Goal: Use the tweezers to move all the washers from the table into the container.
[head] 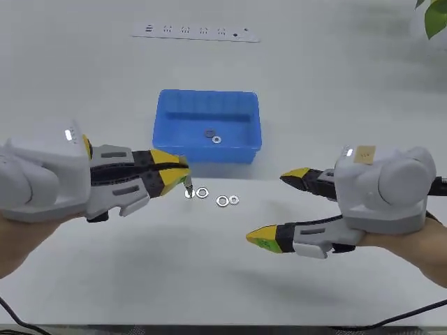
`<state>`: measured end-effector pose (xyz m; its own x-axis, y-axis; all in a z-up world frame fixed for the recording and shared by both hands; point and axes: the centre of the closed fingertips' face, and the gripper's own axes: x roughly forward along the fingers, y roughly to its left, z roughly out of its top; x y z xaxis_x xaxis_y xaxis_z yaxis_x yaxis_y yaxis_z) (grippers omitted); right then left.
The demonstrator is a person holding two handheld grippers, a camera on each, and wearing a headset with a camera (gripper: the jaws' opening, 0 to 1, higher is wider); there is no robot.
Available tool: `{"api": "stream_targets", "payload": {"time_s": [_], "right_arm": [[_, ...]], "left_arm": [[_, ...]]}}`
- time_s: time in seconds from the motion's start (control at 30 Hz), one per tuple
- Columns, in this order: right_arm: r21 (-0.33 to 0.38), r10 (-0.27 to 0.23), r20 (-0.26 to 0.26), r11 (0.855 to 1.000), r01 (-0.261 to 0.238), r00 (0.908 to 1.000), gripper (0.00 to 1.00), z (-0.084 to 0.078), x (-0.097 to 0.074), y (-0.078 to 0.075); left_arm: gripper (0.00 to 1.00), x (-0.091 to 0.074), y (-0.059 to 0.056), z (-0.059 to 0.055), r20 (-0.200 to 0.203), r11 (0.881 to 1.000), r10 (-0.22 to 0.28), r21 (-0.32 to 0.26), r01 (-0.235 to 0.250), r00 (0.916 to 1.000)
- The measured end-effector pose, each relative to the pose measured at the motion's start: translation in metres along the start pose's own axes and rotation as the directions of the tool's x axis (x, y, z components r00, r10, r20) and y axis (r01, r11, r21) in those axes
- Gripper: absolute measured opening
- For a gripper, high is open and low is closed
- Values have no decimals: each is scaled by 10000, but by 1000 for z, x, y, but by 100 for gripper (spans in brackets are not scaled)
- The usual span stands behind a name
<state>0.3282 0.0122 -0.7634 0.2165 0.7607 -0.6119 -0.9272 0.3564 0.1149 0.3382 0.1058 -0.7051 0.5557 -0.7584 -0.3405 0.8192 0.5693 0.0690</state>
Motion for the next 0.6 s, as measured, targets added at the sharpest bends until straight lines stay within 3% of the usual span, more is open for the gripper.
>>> {"api": "stream_targets", "payload": {"time_s": [0.4,0.47,0.6], "right_arm": [[130,90,-21,9999,-89,10000,69,-2,0,3],[169,114,-4,9998,-114,9999,69,-2,0,3],[181,197,41,9996,-198,9998,69,1,2,4]], "left_arm": [[6,4,-2,-6,-138,10000,-34,-6,34,9999],[6,3,-2,-5,-39,9998,-27,-212,26,10000],[6,2,2,-6,-224,9995,-27,-322,20,9997]]}}
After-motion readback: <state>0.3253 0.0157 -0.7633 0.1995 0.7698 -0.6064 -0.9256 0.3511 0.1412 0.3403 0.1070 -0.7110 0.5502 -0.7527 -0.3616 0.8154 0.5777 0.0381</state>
